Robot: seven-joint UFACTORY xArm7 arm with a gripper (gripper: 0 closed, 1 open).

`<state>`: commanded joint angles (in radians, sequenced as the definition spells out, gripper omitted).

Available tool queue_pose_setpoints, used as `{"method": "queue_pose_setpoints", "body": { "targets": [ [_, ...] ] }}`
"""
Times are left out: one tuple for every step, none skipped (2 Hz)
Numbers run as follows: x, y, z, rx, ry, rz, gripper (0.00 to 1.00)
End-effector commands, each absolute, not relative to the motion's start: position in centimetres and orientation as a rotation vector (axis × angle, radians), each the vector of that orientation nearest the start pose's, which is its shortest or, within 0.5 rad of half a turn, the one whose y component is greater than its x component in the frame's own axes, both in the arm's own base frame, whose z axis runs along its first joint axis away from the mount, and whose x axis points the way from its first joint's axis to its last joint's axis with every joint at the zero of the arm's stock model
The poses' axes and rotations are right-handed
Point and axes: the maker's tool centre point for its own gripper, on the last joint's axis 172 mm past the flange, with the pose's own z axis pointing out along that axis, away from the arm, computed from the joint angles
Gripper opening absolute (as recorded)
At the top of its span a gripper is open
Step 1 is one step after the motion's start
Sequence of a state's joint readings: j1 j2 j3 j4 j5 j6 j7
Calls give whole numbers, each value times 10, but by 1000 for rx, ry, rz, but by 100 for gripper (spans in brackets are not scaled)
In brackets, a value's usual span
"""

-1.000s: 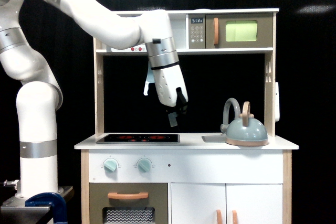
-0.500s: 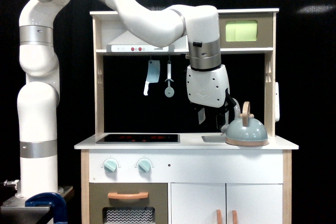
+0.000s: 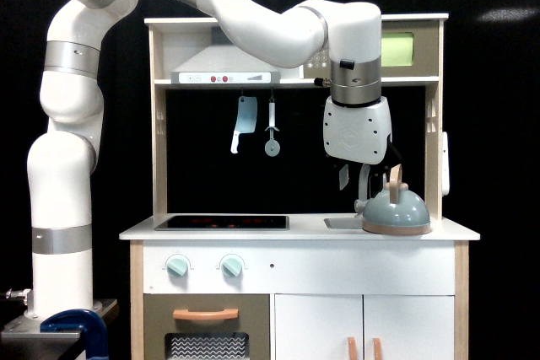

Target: Place the teapot on the stove

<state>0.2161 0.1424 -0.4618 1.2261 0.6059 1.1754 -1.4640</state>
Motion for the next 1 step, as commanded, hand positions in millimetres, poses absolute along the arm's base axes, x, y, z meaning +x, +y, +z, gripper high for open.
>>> {"method": "queue_pose_setpoints", "body": {
  "targets": [
    [527, -5, 224, -2348, -1215, -582, 100]
  ]
}}
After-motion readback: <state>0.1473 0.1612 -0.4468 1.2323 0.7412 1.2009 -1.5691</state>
